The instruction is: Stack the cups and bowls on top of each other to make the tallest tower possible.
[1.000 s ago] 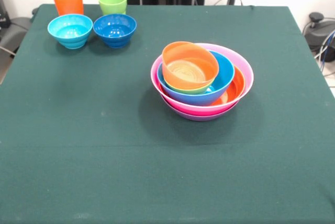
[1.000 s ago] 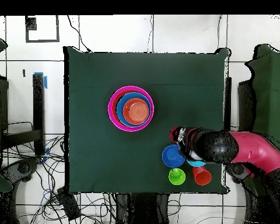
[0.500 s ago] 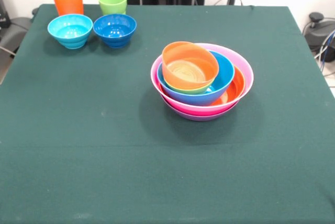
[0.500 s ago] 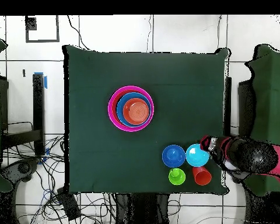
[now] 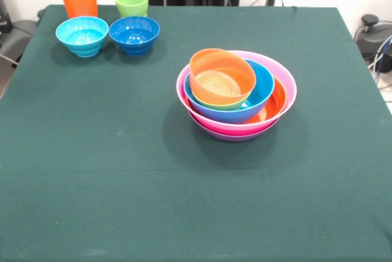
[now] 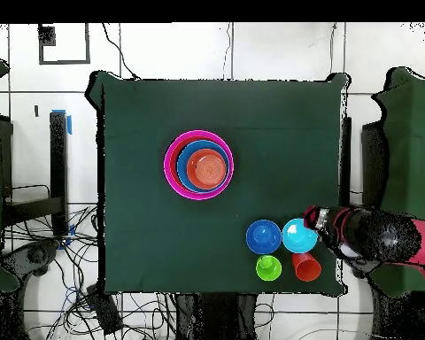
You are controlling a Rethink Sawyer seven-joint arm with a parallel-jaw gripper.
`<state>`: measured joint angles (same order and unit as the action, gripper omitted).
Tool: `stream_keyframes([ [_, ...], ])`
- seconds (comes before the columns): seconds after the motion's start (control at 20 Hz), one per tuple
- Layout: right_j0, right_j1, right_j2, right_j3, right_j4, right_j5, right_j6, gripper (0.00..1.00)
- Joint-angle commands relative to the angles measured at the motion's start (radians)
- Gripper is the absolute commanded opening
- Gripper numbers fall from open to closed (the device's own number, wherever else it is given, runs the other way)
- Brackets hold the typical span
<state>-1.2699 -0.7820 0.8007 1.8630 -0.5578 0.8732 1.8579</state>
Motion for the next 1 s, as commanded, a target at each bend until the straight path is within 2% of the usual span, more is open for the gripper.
stream_keyframes([
  [0.05, 0.191, 0.118, -0.062, -0.174, -0.126, -0.037, -0.049, 1.00],
  [0.15, 0.226, 0.163, -0.081, -0.238, -0.126, -0.062, -0.017, 1.00],
  [0.3, 0.273, 0.208, -0.103, -0.311, -0.118, -0.046, -0.001, 1.00],
  [0.45, 0.301, 0.248, -0.114, -0.372, -0.100, -0.006, -0.028, 1.00],
  [1.0, 0.337, 0.238, -0.153, -0.375, -0.097, -0.051, 0.003, 1.00],
])
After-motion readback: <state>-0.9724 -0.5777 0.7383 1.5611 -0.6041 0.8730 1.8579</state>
